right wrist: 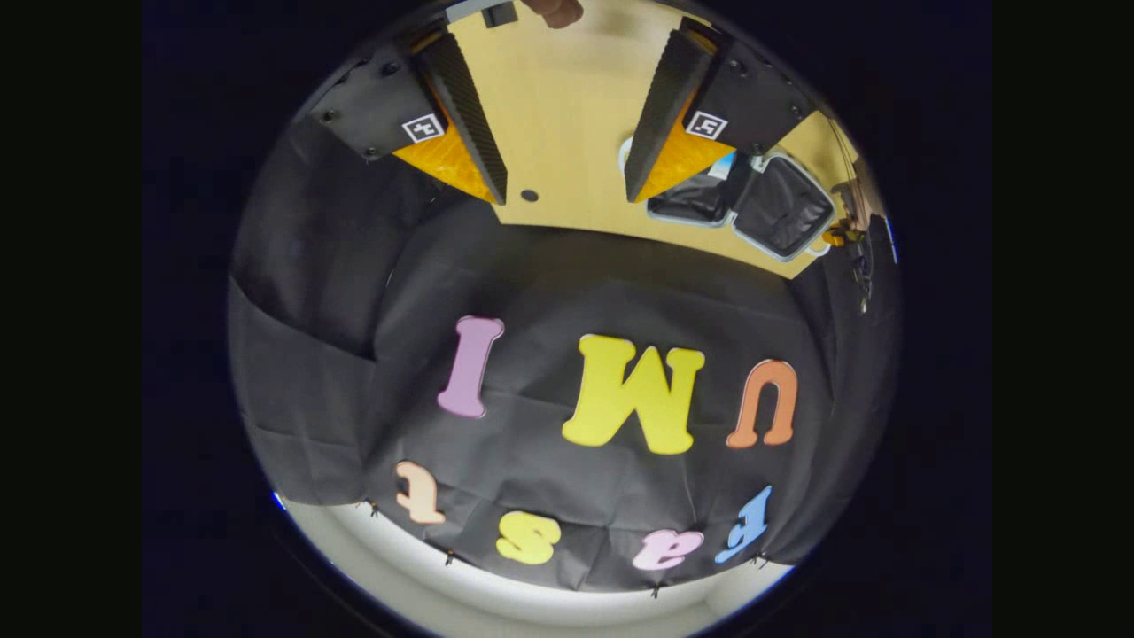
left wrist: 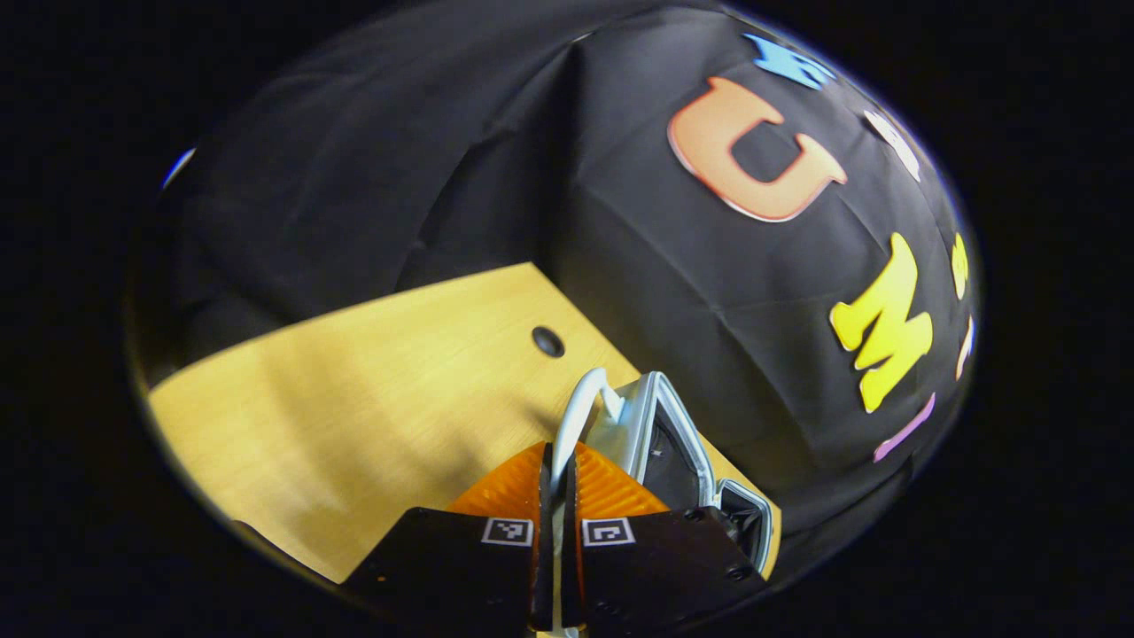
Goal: First open the suitcase, pack the skin care products into it, and then close the suitcase.
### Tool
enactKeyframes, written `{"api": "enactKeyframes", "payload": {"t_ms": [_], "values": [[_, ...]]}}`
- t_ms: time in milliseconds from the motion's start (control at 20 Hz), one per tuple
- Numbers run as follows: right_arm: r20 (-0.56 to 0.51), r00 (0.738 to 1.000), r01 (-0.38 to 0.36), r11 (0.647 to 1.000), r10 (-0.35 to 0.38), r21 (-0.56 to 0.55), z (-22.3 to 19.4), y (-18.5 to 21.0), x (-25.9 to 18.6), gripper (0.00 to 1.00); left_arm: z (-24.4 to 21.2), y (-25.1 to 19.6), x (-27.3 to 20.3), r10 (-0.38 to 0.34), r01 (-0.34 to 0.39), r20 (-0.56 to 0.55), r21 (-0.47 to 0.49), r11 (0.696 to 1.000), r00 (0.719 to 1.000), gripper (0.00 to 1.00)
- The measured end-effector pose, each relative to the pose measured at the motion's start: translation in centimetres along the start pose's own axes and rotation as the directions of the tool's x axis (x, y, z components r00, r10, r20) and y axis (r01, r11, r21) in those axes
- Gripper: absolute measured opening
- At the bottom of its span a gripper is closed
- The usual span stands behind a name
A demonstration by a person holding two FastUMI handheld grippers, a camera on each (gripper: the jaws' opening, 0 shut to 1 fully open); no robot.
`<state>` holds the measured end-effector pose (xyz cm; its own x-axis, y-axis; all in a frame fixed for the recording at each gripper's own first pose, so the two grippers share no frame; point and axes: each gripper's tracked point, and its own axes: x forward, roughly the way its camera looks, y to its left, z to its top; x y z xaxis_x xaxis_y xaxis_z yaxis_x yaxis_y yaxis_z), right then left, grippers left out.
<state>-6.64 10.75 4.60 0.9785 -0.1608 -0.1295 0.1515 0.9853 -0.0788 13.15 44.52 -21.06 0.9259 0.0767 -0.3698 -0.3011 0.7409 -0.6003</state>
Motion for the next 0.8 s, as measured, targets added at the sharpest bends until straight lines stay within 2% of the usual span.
{"api": "enactKeyframes", "payload": {"t_ms": [150, 300, 400, 600, 800], "values": [[0.051, 0.998, -0.034, 0.999, 0.034, 0.005, 0.7, -1.5, -0.7, 0.8, 2.3, -4.5, -2.0, 0.025, -0.04, 0.081, 0.194, 0.98, 0.996, 0.06], [0.066, 0.995, -0.076, 0.997, 0.075, 0.02, 0.7, -3.2, -0.5, 0.8, 3.6, -10.2, -4.6, 0.03, -0.082, 0.162, 0.321, 0.943, 0.986, 0.06], [0.094, 0.992, -0.09, 0.995, 0.086, 0.041, 1.3, -5.0, -0.5, 0.8, 3.1, -14.0, -6.0, 0.027, -0.111, 0.208, 0.405, 0.907, 0.978, 0.06], [0.128, 0.986, -0.117, 0.991, 0.108, 0.068, 0.8, -8.0, 0.3, 0.8, 1.2, -21.4, -8.9, -0.002, -0.165, 0.285, 0.561, 0.811, 0.959, 0.06], [0.142, 0.983, -0.127, 0.989, 0.116, 0.075, -0.1, -11.1, 1.7, 0.8, -2.9, -27.7, -9.9, -0.012, -0.203, 0.324, 0.62, 0.758, 0.946, 0.06]]}}
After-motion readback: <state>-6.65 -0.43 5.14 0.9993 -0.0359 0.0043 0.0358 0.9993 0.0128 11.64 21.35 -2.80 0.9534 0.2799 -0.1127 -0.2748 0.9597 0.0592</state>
